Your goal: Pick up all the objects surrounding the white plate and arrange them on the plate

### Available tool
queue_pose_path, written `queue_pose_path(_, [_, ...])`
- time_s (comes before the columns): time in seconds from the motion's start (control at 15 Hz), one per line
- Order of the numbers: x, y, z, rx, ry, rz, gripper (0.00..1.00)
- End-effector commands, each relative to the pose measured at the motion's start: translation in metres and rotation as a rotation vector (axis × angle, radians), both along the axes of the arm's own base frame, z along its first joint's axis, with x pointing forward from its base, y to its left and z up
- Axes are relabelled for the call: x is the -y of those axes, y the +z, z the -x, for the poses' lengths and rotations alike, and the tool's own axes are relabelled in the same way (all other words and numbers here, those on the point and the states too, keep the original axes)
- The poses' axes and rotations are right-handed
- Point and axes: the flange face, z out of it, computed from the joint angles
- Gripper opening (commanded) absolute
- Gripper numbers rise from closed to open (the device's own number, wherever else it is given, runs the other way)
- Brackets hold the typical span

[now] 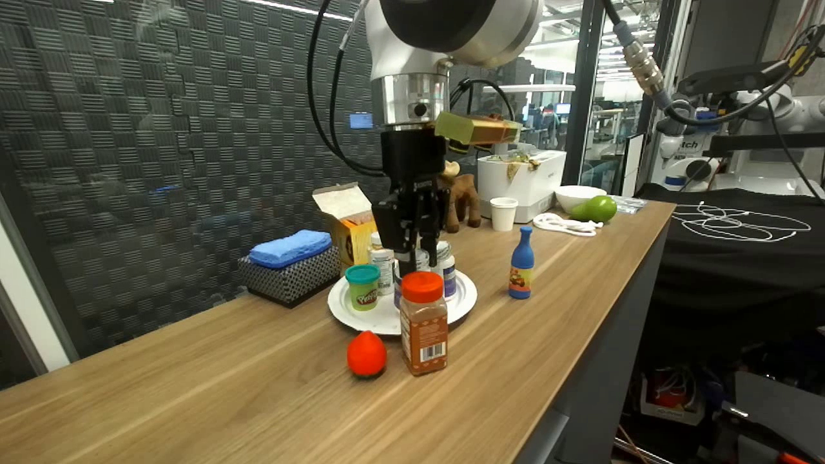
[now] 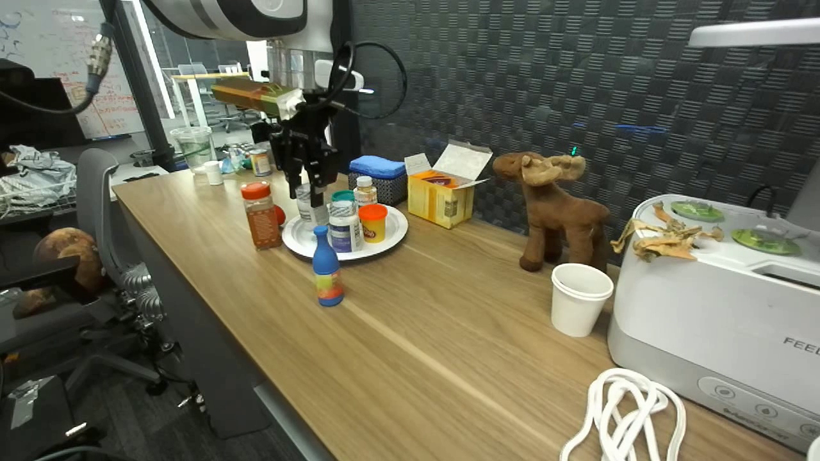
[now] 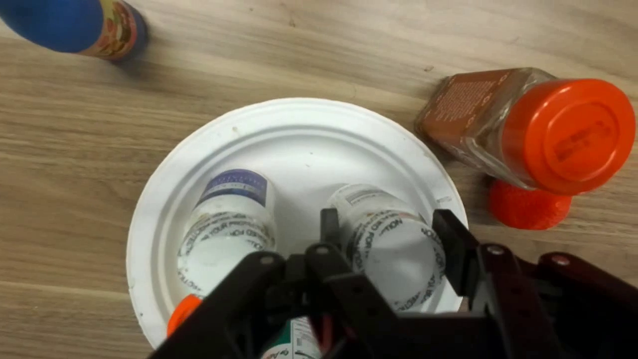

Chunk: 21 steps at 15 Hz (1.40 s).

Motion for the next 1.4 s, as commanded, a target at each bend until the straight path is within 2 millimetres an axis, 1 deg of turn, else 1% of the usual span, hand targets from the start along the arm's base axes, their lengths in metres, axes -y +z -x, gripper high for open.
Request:
queue_pose_path(0.0, [-0.014, -0.006, -0.004, -0.010, 0.037, -0.001, 0.25])
queue_pose_path(0.2, [-0.022, -0.015, -0.007, -0.006, 0.053, 0.006, 0.25])
queue_pose_path(0.6, [-0.031, -0.006, -0.022, 0.043, 0.081, 0.033, 0.25])
queue_pose_path(0.87, [-0.038, -0.008, -0.028, 0.039, 0.093, 0.024, 0.25])
queue_pose_path(1.2, [-0.041, -0.014, -0.027, 0.005, 0.110, 0.014, 0.25])
queue_pose_path(1.27, [-0.041, -0.014, -0.026, 0.002, 0.115, 0.015, 0.71])
queue_pose_path(1.33, [-0.042, -0.013, -0.026, -0.002, 0.117, 0.014, 0.77])
